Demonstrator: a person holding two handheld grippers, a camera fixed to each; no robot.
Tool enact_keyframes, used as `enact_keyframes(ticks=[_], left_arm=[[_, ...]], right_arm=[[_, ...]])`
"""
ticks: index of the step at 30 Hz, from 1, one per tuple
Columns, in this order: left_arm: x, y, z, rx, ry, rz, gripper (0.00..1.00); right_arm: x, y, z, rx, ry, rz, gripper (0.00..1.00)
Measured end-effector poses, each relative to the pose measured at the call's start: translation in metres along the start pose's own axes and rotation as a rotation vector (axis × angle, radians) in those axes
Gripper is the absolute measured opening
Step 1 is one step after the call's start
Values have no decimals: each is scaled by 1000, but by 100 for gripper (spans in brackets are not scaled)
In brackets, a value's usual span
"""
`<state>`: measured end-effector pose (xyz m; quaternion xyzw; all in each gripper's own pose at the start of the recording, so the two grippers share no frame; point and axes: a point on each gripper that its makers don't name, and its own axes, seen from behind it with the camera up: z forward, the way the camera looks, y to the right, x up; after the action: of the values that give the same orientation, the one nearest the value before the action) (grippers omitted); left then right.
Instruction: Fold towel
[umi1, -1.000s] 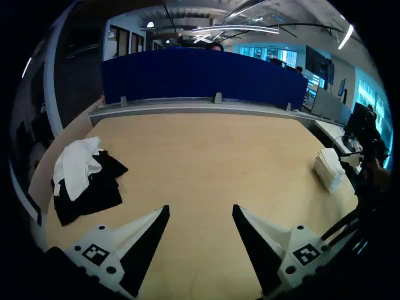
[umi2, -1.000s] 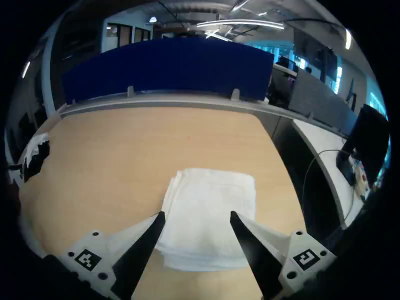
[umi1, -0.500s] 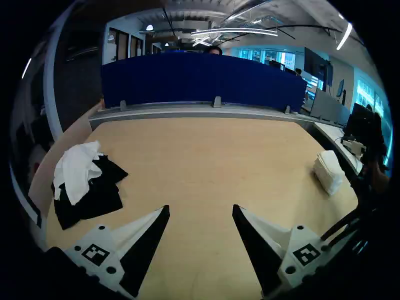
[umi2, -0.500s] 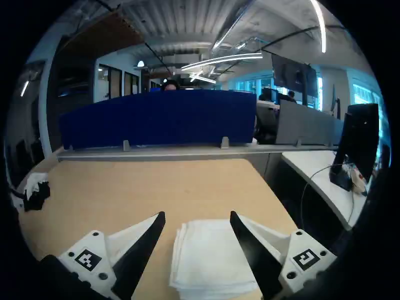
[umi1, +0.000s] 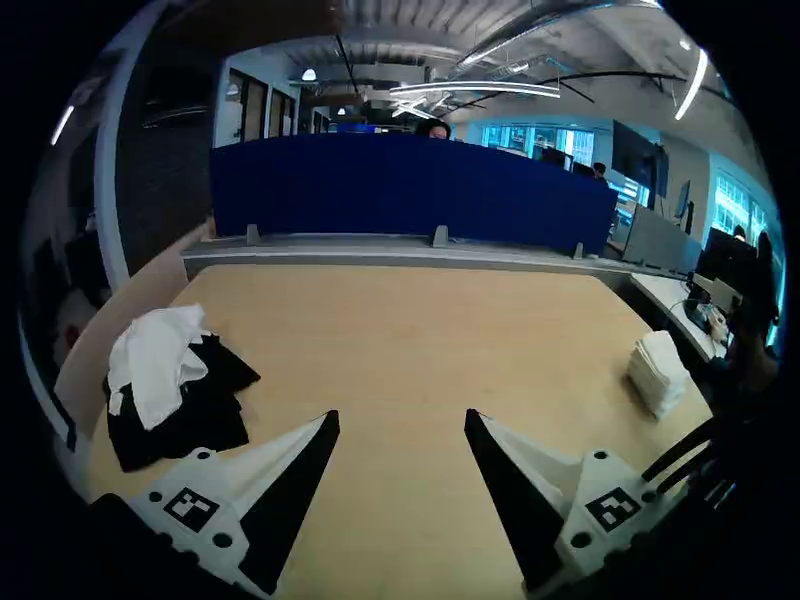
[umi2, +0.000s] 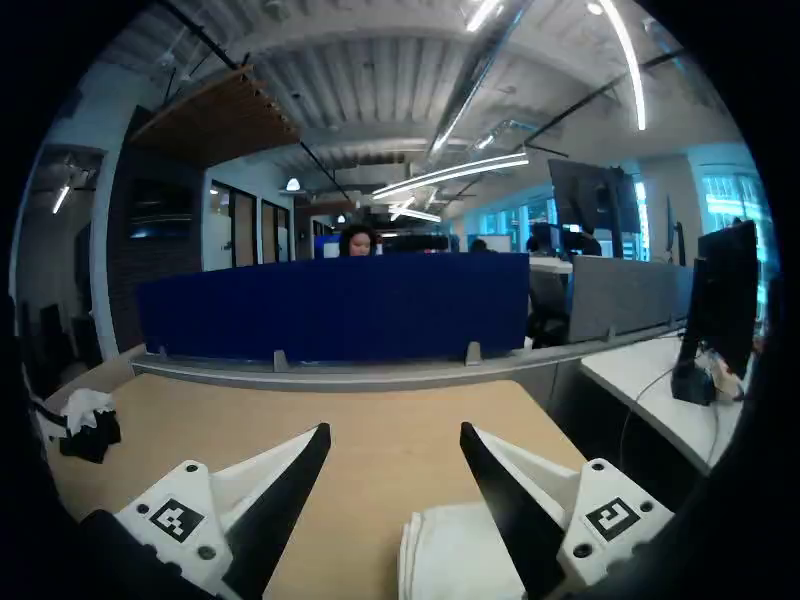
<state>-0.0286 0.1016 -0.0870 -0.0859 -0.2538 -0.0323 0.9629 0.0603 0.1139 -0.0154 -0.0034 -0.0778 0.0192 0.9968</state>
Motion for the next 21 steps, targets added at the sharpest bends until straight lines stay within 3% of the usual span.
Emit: enact_keyframes(ticks=[8,21], left_arm=[[32,-13,7,21,89,-14,93],[93,-34,10,65,246,-25,93]], right_arm=[[25,-39,1,16,60,-60,100],[45,-85,3,37,111,-65,100]])
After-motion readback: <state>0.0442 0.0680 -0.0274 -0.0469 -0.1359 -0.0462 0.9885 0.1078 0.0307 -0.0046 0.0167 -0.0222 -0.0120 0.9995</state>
